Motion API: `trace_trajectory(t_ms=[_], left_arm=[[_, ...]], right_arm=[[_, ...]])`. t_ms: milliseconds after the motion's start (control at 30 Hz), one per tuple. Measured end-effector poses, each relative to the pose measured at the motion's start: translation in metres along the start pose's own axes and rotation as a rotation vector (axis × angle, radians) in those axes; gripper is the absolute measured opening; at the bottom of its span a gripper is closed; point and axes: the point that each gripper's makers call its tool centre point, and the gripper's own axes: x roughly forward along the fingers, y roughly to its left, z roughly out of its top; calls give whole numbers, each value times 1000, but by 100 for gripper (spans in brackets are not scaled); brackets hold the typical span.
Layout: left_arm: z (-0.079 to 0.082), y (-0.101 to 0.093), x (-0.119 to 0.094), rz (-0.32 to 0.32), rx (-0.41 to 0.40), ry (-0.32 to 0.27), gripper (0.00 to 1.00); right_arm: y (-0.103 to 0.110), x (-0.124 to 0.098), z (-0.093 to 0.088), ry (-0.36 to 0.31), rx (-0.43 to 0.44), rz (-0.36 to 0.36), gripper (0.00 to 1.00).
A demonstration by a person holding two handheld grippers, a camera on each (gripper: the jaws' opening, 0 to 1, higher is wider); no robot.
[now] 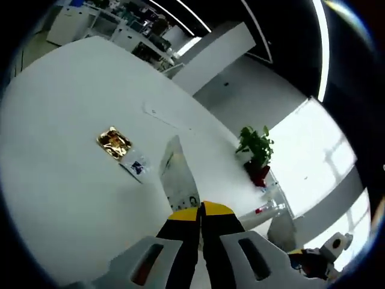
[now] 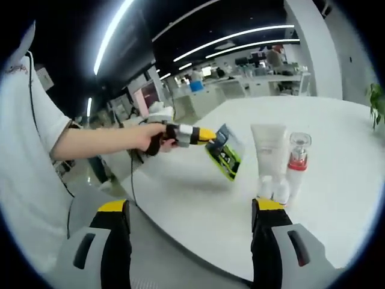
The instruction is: Arrange the skincare products in the storage area until every visible bottle or jar stands upright without overlapping.
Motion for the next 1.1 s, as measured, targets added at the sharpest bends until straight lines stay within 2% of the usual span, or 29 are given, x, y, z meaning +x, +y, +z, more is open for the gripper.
trace_trajectory(t_ms=[200,233,300,333,533,600,700,833,933,1033,1067,1100], left_arm=[[0,-29,-29,-107,-1,-27,1],[-1,-38,-35,-144,-3,-28,1],[0,-47,-44,-168,7,-42,1],[-1,-55,-50,-202,8,-45,1],[0,-90,-77,-310,11,-76,1],[-1,-101,-85,-336,22,-82,1],[5,-107,-95,-383,33,-86,1],[10,-118,-108,-448,41,-100,1],[12,-128,-117,-484,49,-111,1],[13,-136,-126,-515,61,-119,1],[13,-137,-127,-519,63,-121,1],[12,-139,-130,-528,63,-122,1]], right_arm=[[14,7,5,-19,12,60,82],[16,8,6,-25,20,71,82],[21,11,7,-36,38,93,82],[24,13,8,-43,57,110,82],[32,19,12,-78,143,179,81],[30,22,13,-80,153,180,81],[31,27,15,-80,167,203,81],[35,35,29,-144,275,272,81],[38,40,32,-150,307,305,81],[49,40,46,-209,394,384,80],[52,40,49,-218,403,395,79],[59,37,55,-235,424,435,76]])
